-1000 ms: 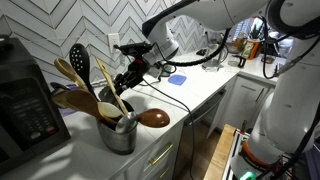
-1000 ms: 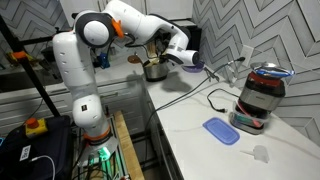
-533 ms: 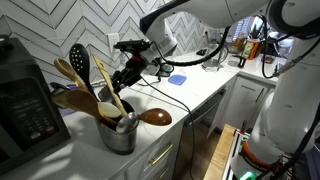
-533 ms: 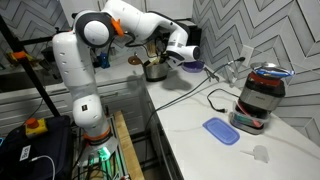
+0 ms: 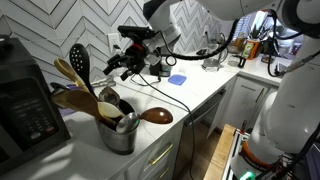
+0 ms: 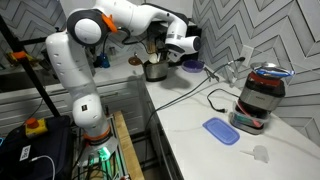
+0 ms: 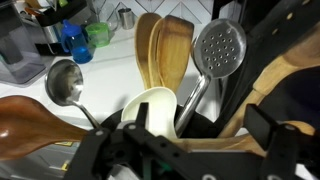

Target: Put the cooking stick in the pot having cooking utensils

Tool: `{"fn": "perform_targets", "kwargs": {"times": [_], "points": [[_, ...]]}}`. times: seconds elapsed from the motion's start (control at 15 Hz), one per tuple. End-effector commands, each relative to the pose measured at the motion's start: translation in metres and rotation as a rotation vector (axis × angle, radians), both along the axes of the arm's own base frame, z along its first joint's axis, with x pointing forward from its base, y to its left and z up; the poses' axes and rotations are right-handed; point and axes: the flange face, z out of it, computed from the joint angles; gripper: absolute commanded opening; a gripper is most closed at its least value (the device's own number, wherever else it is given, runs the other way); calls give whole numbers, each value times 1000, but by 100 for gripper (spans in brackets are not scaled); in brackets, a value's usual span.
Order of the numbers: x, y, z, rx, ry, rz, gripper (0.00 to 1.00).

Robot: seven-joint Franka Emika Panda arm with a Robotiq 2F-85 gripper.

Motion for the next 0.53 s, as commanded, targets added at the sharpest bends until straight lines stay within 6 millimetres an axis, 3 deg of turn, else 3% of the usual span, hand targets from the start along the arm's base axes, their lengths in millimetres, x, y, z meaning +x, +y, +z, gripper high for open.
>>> {"fn": "perform_targets", "kwargs": {"times": [0.0, 0.2, 0.27, 0.47], "points": [[-20, -25, 27, -13, -84, -47, 100], [-28, -44, 43, 12, -125, -108, 100], [-13, -33, 42, 6, -93, -64, 100], [-20, -43, 48, 7, -109, -87, 100]]}}
